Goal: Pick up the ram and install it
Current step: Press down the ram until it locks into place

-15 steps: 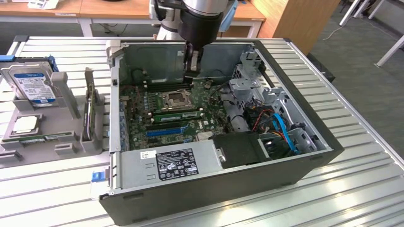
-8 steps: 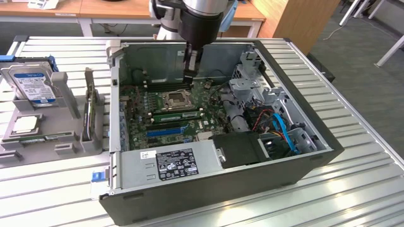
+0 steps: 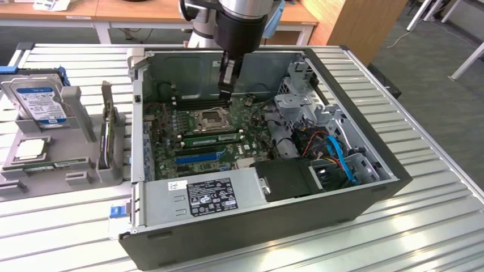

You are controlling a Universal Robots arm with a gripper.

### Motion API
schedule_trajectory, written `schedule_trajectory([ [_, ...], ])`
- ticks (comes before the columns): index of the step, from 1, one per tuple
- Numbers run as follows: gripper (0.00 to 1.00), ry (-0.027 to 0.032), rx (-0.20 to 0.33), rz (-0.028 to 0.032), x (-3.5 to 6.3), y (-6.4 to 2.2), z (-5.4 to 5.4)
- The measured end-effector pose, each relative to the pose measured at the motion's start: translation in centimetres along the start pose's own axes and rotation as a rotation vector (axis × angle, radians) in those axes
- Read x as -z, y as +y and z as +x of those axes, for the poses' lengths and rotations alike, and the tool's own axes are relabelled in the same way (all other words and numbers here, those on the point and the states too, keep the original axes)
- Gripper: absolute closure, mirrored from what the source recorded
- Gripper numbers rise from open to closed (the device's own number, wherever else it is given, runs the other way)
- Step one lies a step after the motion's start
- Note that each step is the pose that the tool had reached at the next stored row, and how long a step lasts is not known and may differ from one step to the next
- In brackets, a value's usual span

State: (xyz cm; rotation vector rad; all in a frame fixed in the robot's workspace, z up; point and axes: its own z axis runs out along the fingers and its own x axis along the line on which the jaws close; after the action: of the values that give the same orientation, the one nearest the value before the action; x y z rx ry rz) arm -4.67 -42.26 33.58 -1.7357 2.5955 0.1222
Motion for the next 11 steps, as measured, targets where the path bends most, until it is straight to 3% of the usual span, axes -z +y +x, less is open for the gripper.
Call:
schedule_trajectory([
  [3, 0.9, -0.0037, -0.063, 0.0036, 0.0, 0.0, 0.0],
  [11, 0.9, -0.0081, -0.14, 0.0079, 0.0, 0.0, 0.0],
])
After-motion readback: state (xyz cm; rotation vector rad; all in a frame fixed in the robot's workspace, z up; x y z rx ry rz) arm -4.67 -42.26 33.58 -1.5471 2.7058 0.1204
